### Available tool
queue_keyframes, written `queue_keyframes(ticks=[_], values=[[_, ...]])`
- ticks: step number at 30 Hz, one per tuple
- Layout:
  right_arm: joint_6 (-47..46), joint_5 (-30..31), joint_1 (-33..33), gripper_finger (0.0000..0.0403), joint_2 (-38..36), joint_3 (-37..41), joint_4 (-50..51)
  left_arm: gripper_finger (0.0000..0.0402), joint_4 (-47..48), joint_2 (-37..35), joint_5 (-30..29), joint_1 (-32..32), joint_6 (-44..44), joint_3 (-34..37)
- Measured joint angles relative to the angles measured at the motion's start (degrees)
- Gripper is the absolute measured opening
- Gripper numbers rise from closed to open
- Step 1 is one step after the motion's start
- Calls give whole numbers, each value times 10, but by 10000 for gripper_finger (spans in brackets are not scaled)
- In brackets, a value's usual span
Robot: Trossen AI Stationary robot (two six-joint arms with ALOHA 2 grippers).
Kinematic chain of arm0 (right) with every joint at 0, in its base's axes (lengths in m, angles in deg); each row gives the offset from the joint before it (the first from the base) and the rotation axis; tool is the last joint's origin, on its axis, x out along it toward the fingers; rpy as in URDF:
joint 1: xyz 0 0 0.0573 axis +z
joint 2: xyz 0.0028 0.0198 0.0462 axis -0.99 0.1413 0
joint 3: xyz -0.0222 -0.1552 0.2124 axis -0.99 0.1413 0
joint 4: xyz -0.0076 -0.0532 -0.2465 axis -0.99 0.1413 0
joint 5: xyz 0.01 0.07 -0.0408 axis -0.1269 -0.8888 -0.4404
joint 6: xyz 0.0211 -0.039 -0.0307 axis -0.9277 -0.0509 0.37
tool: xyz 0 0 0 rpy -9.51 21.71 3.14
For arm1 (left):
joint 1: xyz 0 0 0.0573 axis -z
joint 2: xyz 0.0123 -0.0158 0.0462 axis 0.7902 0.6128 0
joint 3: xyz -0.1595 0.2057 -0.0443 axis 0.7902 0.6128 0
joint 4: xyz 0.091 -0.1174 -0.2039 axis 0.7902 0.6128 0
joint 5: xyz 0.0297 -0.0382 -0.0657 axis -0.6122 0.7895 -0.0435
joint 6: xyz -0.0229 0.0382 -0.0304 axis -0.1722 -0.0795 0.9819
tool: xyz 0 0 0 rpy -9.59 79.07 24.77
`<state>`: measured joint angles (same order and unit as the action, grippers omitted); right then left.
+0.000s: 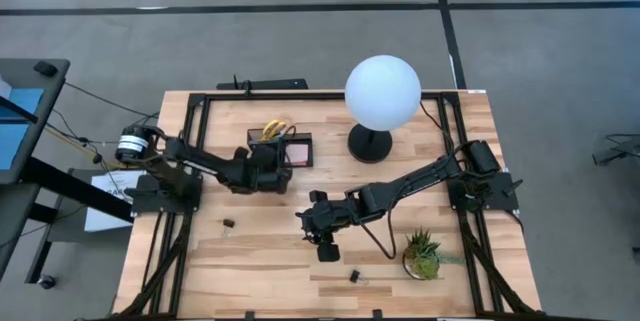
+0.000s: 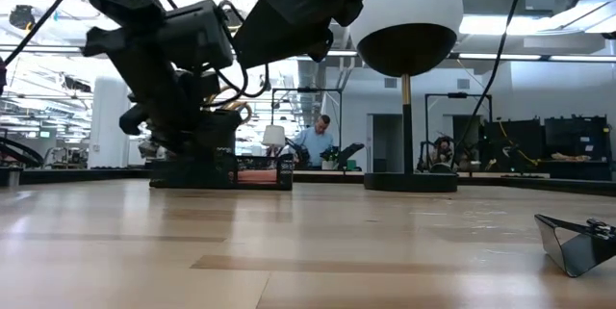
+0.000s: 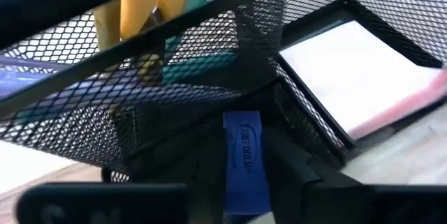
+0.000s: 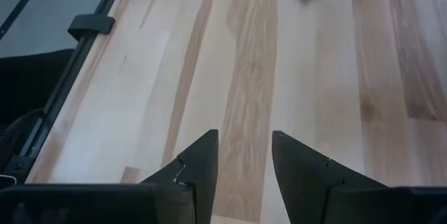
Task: Pick and place office supplies into organizer
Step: Put the blue eraser into the black desk organizer, then put the top left black binder clip into the black desk organizer
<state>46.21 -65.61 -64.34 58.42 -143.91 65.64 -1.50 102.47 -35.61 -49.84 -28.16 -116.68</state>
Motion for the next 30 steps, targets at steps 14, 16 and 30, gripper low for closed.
queue_keyframes(ticks=[14, 16, 30], values=[[0, 0, 0, 127, 0, 0, 13, 140, 24, -1, 30, -12, -43, -16], [0, 3, 0, 127, 0, 0, 13, 139, 62, -8, 60, -11, -51, -36], [-20, 19, 0, 127, 0, 20, 31, 139, 256, -192, 27, 228, 113, -76]])
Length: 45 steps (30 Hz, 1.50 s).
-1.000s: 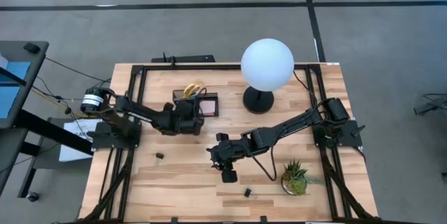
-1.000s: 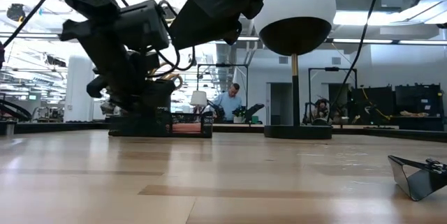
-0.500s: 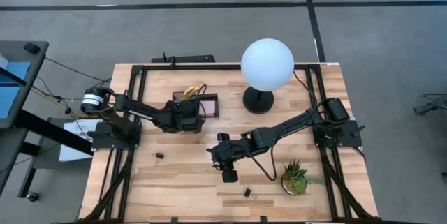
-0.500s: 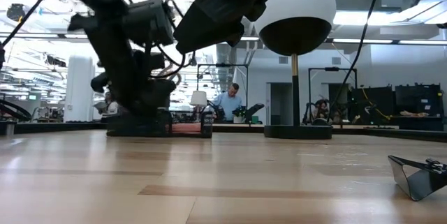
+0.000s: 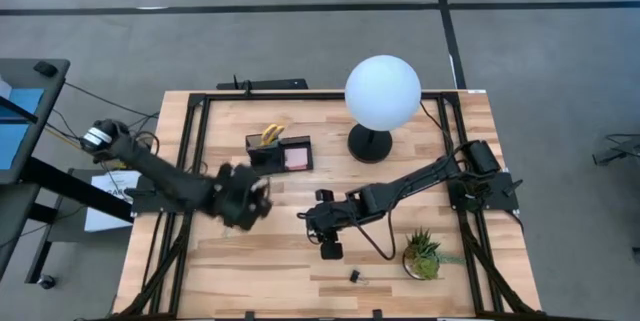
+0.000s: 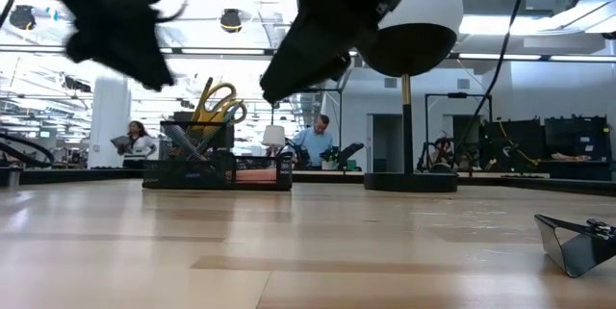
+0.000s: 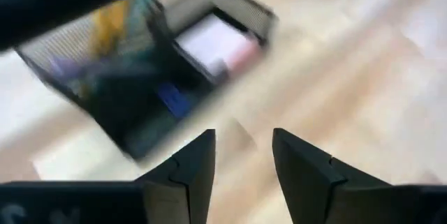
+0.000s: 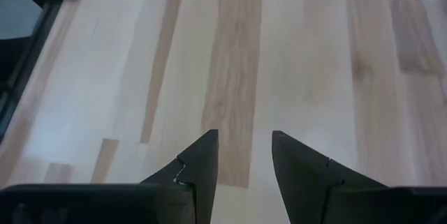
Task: Pick and place office supplies into organizer
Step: Put the top left black binder clip into the black desk organizer
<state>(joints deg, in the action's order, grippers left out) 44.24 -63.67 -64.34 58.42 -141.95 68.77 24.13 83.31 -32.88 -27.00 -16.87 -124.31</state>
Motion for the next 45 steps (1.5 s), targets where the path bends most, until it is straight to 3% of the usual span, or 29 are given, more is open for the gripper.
queue_keyframes(ticks=[8, 15, 24, 35, 45], values=[[-10, -2, -4, 127, 0, 19, -29, 139, -7, 26, 88, 161, 231, 61], [-8, -5, -4, 127, 0, 19, -63, 139, -2, 59, 195, 198, 314, 69], [-7, -5, -9, 127, 0, 19, -68, 139, 40, 59, 286, 202, 351, 69], [-6, -6, -12, 127, 0, 19, -68, 139, 91, 59, 308, 202, 376, 69], [-6, -6, -12, 127, 0, 19, -68, 139, 92, 59, 292, 201, 296, 69]])
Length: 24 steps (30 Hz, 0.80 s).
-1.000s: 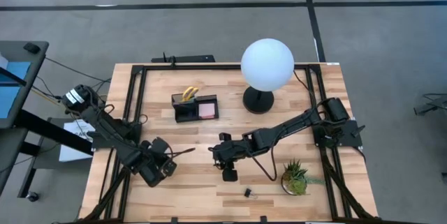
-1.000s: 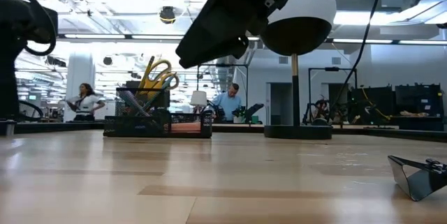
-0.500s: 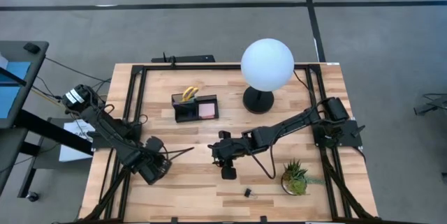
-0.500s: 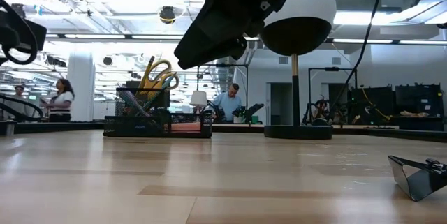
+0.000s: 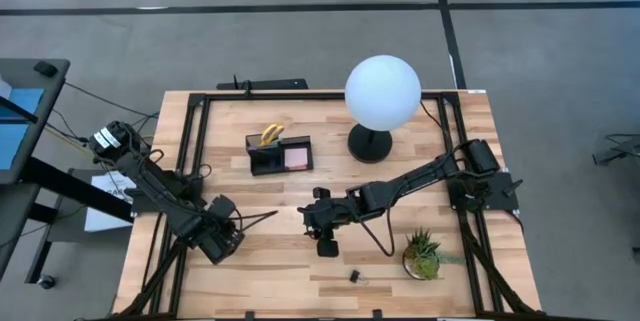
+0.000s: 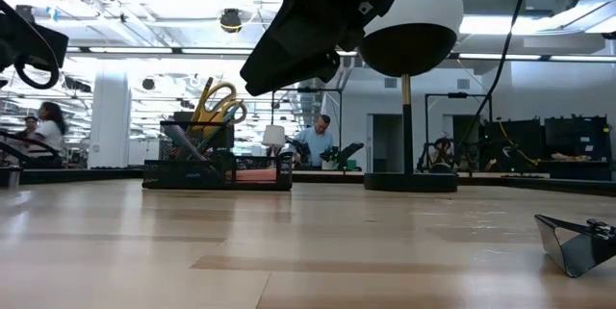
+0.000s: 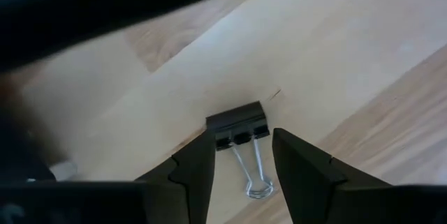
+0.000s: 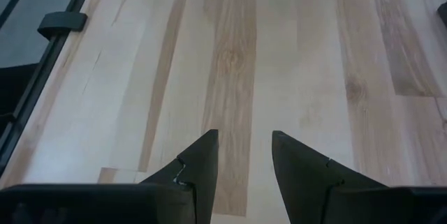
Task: Pick and place office supplies into organizer
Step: Put the top left black binder clip into the black desk organizer
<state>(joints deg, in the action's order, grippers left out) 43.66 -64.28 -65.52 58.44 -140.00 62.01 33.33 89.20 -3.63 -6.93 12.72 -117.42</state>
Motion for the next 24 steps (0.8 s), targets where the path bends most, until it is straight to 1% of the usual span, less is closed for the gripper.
queue_keyframes(ticks=[4, 7, 13, 17, 20, 24], values=[[0, 0, 0, 127, 0, 0, 0, 139, 4, 0, 3, 0, 10, 0], [0, 0, 0, 127, 0, 0, 0, 139, 3, 0, 8, 0, 37, 0], [0, 0, 0, 127, 0, 0, 0, 139, -1, 3, 48, 0, 65, 0], [4, 0, 0, 127, 0, 0, 0, 140, -1, 3, 46, -3, 54, 0], [28, 0, 0, 127, 0, 0, 8, 140, -1, 3, 40, -12, 59, 0], [42, 0, -5, 127, 0, 0, 22, 140, -1, 3, 50, -17, 57, 0]])
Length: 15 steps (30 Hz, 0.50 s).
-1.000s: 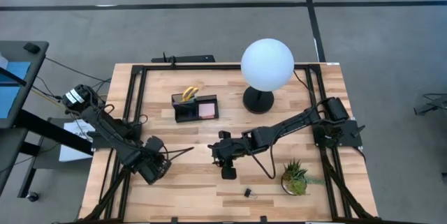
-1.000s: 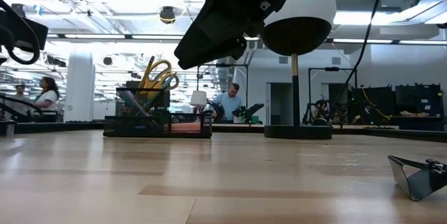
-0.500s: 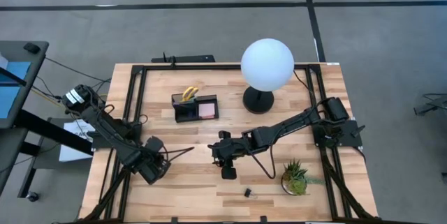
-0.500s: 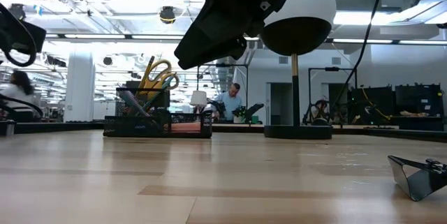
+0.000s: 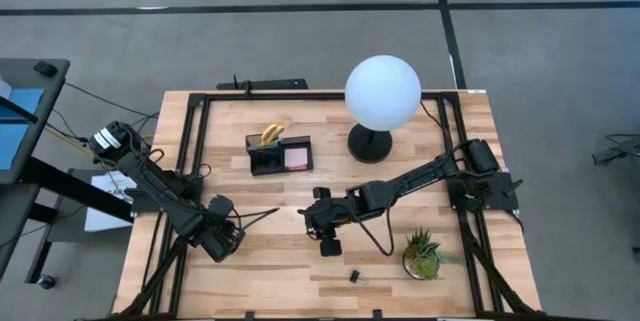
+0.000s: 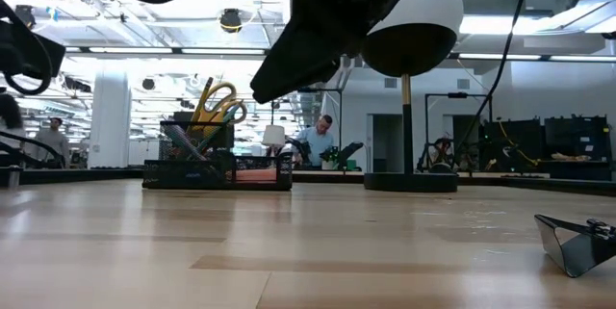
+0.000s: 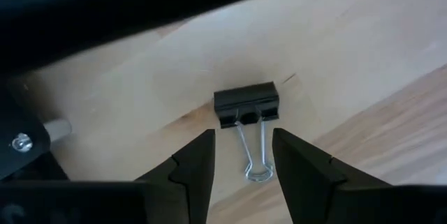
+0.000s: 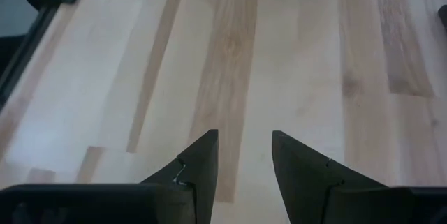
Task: Pick and place office supplies into organizer
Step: Put the top left black binder clip into the black desk organizer
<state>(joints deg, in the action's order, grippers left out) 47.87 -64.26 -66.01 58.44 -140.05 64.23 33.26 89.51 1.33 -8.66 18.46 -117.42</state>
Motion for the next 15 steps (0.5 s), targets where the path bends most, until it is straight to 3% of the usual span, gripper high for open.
queue_keyframes(ticks=[14, 15], values=[[24, 2, -29, 127, 0, 0, -25, 140, -51, 0, -29, -1, -20, 0], [-3, 37, -31, 127, 0, 1, -40, 140, -52, 0, -37, -1, -20, 0]])
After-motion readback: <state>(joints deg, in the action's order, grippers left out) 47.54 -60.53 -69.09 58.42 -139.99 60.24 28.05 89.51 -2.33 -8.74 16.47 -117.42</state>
